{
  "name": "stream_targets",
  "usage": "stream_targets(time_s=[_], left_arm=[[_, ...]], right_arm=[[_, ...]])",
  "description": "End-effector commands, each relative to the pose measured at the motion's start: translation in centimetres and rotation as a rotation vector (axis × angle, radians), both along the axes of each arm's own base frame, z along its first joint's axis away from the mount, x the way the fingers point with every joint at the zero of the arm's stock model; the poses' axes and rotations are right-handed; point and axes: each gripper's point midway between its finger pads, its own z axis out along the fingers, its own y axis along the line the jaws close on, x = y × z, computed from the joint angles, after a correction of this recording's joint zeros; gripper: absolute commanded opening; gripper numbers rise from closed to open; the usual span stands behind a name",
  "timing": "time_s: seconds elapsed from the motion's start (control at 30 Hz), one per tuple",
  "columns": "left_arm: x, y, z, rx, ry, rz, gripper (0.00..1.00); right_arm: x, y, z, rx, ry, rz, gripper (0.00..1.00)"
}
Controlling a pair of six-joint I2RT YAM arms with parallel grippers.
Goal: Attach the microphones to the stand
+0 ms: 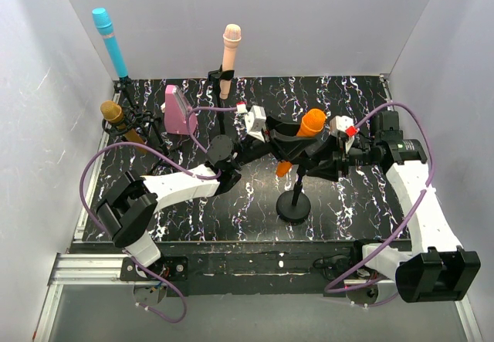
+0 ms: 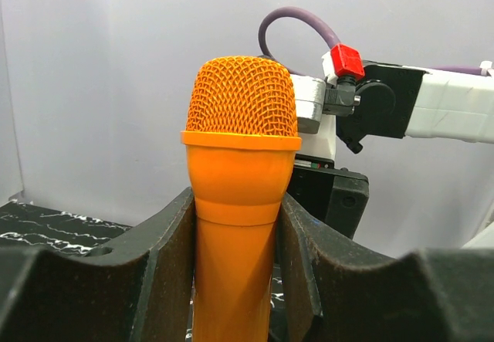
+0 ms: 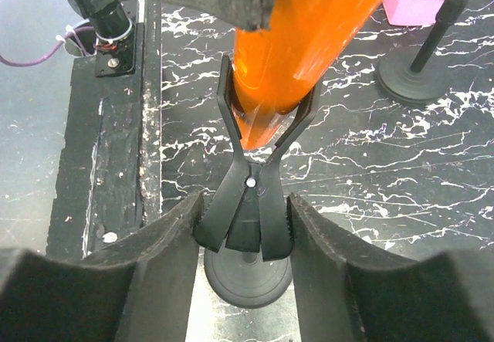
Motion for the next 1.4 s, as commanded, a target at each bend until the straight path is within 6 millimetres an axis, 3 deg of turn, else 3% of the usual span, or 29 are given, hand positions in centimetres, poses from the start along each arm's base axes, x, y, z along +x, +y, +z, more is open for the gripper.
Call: stream_targets(time_s=[0.0,0.2,0.3,0.37,0.4,0.43,0.5,0.77,0.8,0.87,0.9,1.0,1.07,1.13,1.37], left_arm=[[-1.3,-0.6,-0.8,0.040,0.003,-0.062,0.00],[-1.4,-0.4,-1.4,0.066,-0.005,-0.057,0.00],[-1.6,-0.4,-1.4,0.069,-0.009,-0.060,0.00],[-1.6,-0.4,-1.4,0.070,-0.009,-0.064,0.00],[-1.6,-0.4,-1.4,0.072,-0.008,-0.065,0.00],[-1.6,-0.4,-1.5,0.072,-0.008,-0.069,0.00],[-1.8,-0.6,-1.5,0.070,-0.003,-0.082,0.00],[-2.8,-1.6,-2.1,0.072,0.004,-0.122,0.00],[-2.8,-1.7,-2.2,0.073,0.007,-0.123,0.00],[-2.8,-1.8,-2.3,0.080,0.006,-0.127,0.00],[-2.8,-1.8,-2.3,0.083,0.005,-0.128,0.00],[-2.8,-1.7,-2.1,0.087,0.010,-0.121,0.00],[-2.8,-1.4,-1.8,0.087,0.013,-0.111,0.07],[-2.7,-1.2,-1.2,0.084,0.018,-0.101,0.26],[-2.8,-0.5,0.6,0.073,0.031,-0.088,0.56]], right_arm=[[-0.1,0.2,0.3,0.024,-0.022,-0.016,0.57],[-0.2,0.0,-0.3,0.015,-0.030,-0.043,0.64],[-0.2,0.0,-0.4,0.018,-0.030,-0.050,0.62],[-0.2,0.0,-0.2,0.026,-0.028,-0.045,0.40],[-0.3,0.0,-0.1,0.027,-0.022,-0.044,0.19],[-0.3,0.0,0.0,0.030,-0.021,-0.042,0.07],[-0.4,0.0,0.0,0.035,-0.020,-0.039,0.01],[-0.8,0.1,-0.1,0.044,-0.009,-0.032,0.01],[-0.7,0.1,-0.1,0.043,-0.010,-0.033,0.06],[-0.9,0.0,-0.1,0.045,-0.004,-0.034,0.38],[-1.1,0.1,-0.2,0.047,-0.001,-0.032,0.49],[-1.2,0.0,-0.1,0.052,-0.008,-0.046,0.70],[-1.2,-0.2,-0.1,0.054,-0.012,-0.061,0.75],[-1.2,-0.4,-0.1,0.058,-0.016,-0.075,0.79],[-1.9,-1.1,-0.1,0.075,-0.039,-0.094,0.83]])
